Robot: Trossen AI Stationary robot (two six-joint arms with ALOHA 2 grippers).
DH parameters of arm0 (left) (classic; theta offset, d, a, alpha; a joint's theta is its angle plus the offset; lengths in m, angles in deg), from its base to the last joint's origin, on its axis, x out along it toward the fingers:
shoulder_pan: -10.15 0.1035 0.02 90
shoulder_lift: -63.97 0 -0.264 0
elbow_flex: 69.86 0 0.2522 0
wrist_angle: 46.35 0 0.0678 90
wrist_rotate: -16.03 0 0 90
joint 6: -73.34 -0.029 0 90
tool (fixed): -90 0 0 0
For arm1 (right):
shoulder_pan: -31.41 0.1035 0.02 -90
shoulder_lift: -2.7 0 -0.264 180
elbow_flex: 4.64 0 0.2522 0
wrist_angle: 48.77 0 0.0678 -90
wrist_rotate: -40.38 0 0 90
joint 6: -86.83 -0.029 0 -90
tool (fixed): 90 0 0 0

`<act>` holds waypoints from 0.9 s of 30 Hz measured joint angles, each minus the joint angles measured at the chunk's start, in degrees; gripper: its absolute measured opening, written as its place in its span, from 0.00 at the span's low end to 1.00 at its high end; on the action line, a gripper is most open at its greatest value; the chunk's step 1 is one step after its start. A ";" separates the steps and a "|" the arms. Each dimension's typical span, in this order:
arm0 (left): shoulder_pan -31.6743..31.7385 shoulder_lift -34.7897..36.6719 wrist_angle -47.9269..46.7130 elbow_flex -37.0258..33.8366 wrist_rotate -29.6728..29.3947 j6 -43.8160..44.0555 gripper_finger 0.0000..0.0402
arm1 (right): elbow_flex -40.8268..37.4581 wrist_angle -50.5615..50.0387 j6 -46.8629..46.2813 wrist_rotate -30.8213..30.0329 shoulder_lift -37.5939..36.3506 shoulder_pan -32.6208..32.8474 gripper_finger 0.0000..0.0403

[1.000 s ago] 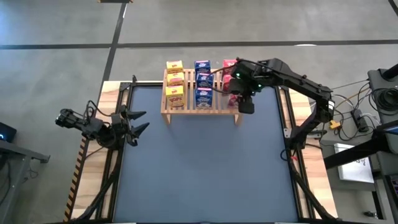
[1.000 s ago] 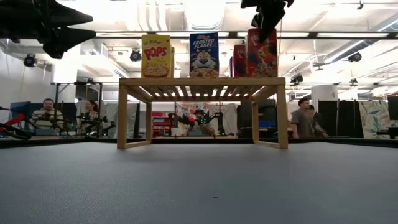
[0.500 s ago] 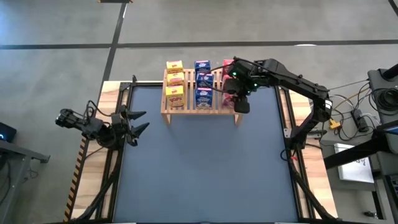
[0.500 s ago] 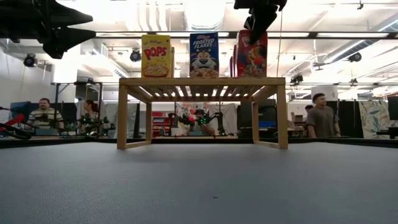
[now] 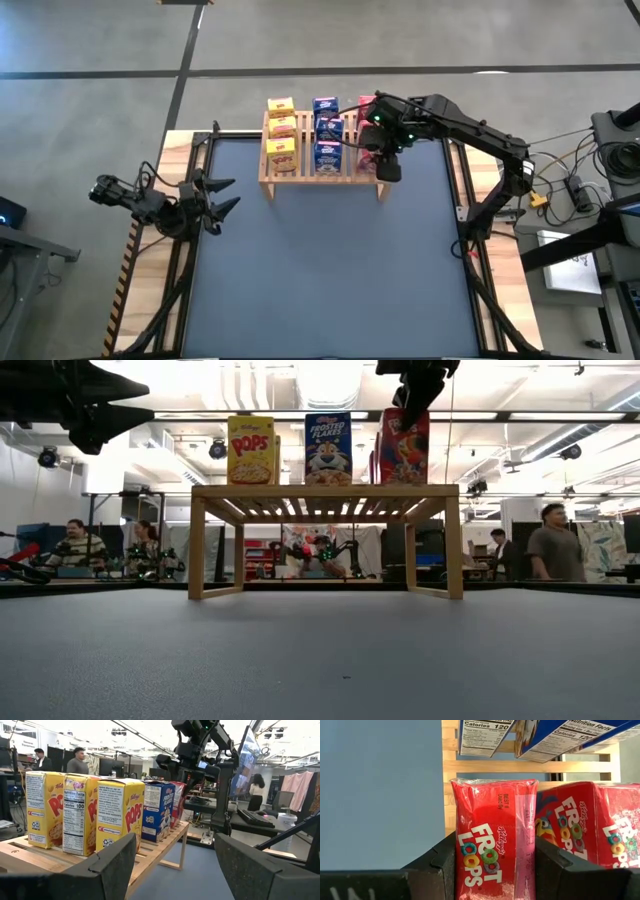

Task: Stack cereal on shelf
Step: Put the red cereal box aligned with the other red cereal box on the shelf

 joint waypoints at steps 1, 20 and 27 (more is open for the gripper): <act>0.00 0.00 -0.01 0.00 0.00 -0.02 0.63 | 0.00 -0.13 0.02 0.02 0.00 0.00 0.41; 0.00 0.00 0.00 0.00 0.00 -0.02 0.63 | 0.00 -2.31 0.02 0.07 0.00 0.00 0.41; 0.00 0.00 -0.01 0.00 0.00 0.00 0.63 | 0.00 -0.68 -0.15 0.09 0.08 0.00 0.41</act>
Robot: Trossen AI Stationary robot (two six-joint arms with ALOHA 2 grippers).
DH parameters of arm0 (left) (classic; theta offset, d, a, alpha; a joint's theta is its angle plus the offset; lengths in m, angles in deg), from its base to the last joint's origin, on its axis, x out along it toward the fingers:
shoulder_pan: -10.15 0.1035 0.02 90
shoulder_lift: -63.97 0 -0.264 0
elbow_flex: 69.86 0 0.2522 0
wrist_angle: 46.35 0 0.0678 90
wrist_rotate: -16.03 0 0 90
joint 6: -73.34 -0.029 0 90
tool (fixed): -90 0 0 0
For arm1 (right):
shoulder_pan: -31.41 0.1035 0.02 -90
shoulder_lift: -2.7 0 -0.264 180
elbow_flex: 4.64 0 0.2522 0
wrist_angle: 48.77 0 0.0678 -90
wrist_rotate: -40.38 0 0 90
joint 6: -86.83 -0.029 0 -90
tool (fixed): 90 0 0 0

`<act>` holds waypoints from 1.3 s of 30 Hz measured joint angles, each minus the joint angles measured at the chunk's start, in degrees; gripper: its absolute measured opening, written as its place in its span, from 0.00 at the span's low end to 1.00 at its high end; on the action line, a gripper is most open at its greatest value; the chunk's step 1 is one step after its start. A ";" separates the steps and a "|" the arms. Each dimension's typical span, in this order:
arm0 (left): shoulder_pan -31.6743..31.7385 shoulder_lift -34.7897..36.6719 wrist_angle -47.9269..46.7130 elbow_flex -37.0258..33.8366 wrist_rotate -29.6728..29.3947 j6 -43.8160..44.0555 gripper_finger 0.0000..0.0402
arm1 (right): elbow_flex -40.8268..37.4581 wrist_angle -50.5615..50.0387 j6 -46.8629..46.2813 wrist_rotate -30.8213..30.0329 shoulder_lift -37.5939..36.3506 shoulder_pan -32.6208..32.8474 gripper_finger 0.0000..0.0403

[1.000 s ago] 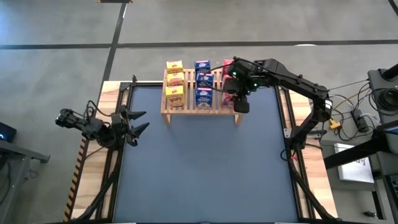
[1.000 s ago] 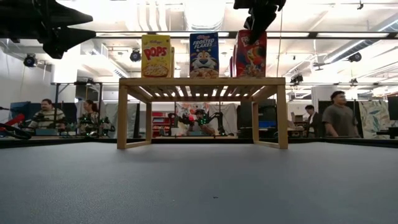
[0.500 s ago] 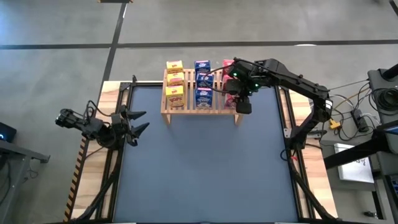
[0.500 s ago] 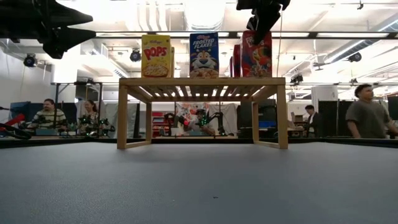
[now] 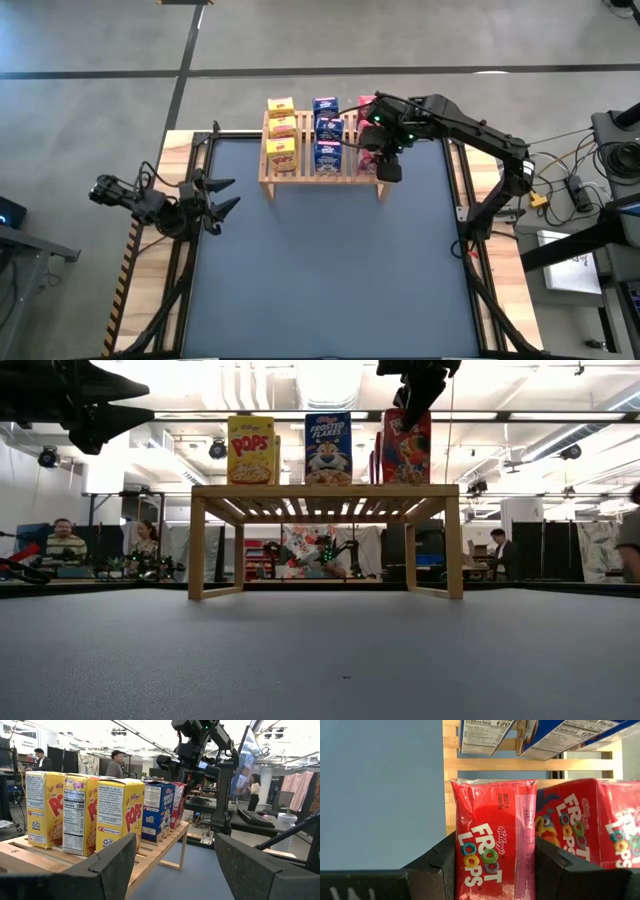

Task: Stack cereal on shelf
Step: Put the red cereal box aligned with the other red cereal box on the shelf

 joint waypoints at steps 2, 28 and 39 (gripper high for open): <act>0.00 0.00 0.02 0.00 0.00 0.00 0.63 | 0.00 0.58 -0.01 0.08 0.19 -0.01 0.41; 0.00 0.00 0.00 0.00 0.00 0.00 0.63 | 0.02 -0.02 -0.50 1.46 1.08 -0.90 0.44; 0.00 0.00 0.02 0.00 -0.02 0.00 0.63 | -0.04 -1.01 -0.94 1.49 1.21 -0.93 0.63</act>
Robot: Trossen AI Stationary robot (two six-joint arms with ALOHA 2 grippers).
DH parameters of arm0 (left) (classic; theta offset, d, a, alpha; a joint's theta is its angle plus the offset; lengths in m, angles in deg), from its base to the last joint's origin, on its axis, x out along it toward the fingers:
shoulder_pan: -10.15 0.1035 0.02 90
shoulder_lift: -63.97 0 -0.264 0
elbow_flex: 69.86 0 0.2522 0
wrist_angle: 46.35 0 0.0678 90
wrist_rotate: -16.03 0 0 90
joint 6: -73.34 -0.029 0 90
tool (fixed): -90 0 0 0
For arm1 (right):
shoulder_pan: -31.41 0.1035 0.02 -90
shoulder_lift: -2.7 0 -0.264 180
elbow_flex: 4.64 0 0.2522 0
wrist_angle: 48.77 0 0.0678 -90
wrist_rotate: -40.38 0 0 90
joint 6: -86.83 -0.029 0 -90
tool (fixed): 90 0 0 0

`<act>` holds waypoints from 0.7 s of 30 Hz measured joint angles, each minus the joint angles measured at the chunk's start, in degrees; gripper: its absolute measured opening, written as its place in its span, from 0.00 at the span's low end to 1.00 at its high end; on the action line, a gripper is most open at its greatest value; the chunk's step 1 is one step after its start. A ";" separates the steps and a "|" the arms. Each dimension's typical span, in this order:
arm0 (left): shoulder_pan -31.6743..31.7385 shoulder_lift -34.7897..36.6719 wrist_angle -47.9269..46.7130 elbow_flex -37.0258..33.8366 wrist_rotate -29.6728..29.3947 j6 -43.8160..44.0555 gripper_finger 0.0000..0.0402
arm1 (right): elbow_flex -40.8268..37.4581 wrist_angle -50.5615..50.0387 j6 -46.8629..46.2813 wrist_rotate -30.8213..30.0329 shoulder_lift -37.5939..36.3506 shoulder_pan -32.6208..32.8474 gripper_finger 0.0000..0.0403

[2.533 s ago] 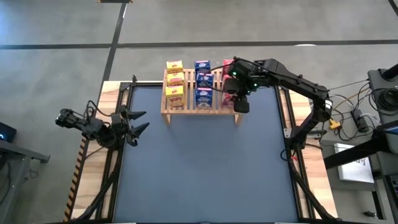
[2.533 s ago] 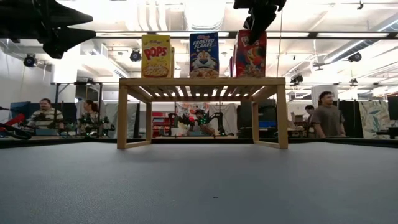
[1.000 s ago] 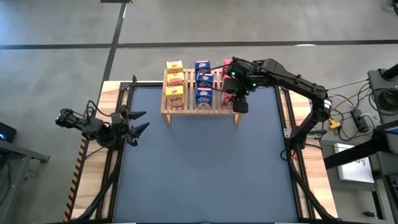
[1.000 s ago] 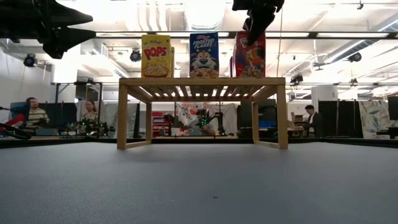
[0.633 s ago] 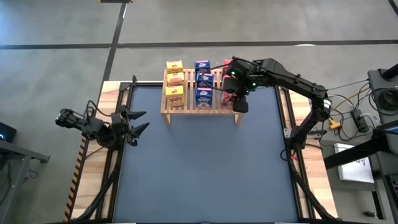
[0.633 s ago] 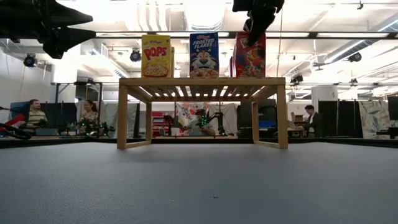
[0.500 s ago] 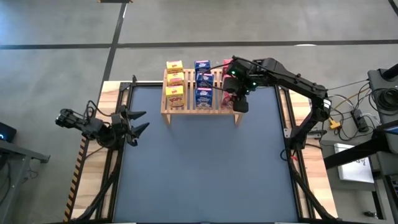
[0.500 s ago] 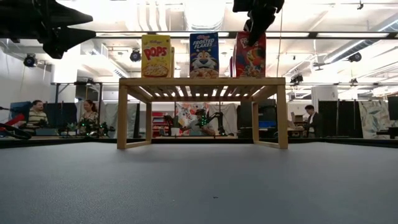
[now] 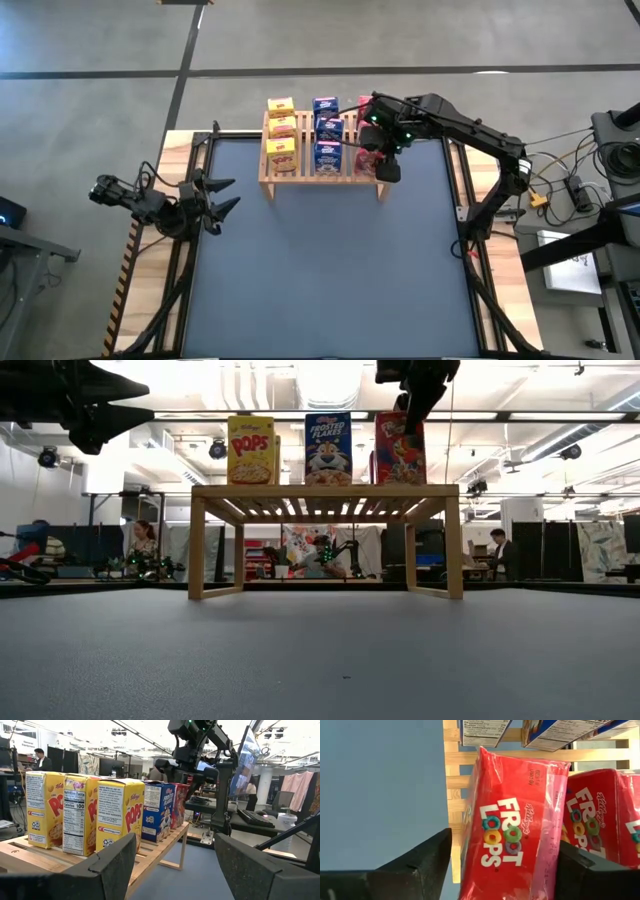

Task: Stack cereal on shelf
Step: Put the red cereal box aligned with the other red cereal box on the shelf

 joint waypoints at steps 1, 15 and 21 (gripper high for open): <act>0.01 0.00 -0.01 0.00 0.01 0.00 0.63 | 0.00 0.00 0.00 -0.02 -0.01 -0.01 0.64; 0.01 0.00 -0.01 0.00 0.02 0.00 0.63 | 0.00 -1.40 0.00 -3.13 -1.38 -0.01 0.64; 0.00 0.00 -0.02 0.00 0.02 -0.02 0.63 | 0.00 -2.34 -0.41 -4.05 -2.72 -0.01 0.66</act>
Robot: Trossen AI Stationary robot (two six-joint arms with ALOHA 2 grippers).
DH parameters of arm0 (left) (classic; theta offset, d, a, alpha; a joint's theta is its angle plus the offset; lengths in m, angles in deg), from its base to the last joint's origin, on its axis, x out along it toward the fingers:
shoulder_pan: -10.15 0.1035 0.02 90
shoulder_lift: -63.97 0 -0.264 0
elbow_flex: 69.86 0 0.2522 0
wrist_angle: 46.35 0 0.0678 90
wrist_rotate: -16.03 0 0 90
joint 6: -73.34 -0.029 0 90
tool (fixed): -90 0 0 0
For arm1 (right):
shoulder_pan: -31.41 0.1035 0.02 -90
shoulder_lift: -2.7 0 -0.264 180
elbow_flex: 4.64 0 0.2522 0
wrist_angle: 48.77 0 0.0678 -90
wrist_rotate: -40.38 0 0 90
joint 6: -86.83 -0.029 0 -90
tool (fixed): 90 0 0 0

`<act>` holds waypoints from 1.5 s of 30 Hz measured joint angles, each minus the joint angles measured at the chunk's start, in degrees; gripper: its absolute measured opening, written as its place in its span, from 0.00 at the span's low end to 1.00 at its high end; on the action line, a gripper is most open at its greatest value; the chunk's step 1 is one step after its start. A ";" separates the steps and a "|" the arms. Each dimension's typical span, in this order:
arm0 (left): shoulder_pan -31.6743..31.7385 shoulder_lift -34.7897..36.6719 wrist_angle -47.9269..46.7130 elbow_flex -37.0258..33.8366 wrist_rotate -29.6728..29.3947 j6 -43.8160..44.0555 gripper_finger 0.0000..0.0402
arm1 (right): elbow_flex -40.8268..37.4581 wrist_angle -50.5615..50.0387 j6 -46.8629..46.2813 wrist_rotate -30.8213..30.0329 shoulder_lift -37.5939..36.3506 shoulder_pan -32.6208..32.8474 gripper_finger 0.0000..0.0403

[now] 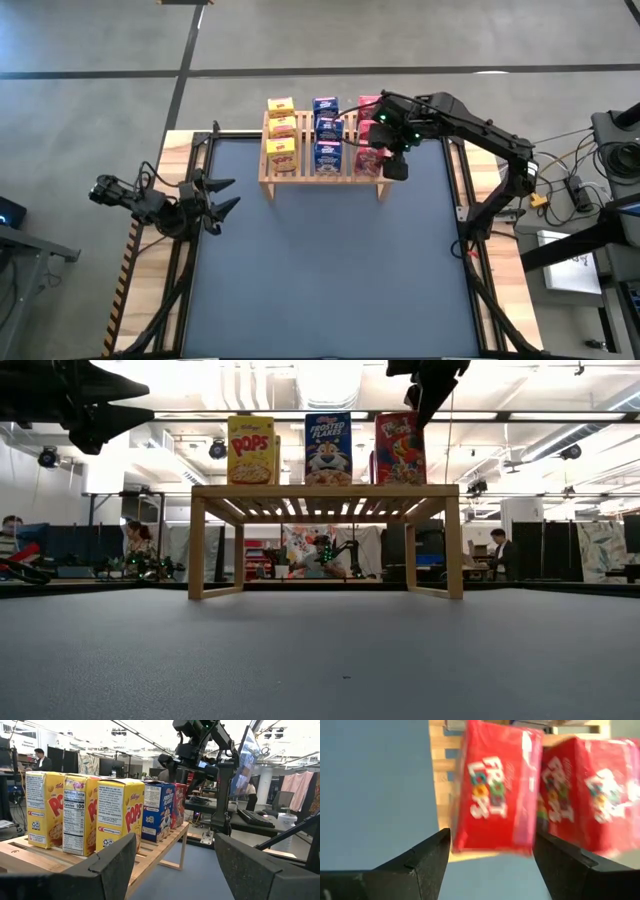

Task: Stack cereal on shelf
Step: Put the red cereal box aligned with the other red cereal box on the shelf, then return to Home Position

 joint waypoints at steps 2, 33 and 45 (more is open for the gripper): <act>0.00 0.00 0.02 0.00 -0.01 0.02 0.63 | 0.00 -0.57 -0.02 -1.48 -0.64 0.02 0.66; 0.00 0.00 0.00 0.00 0.00 0.02 0.63 | -25.60 35.56 -7.82 24.54 -32.02 9.12 0.65; 0.01 0.00 0.01 0.00 0.00 0.01 0.63 | -58.25 53.20 -17.01 14.31 -55.36 13.49 0.62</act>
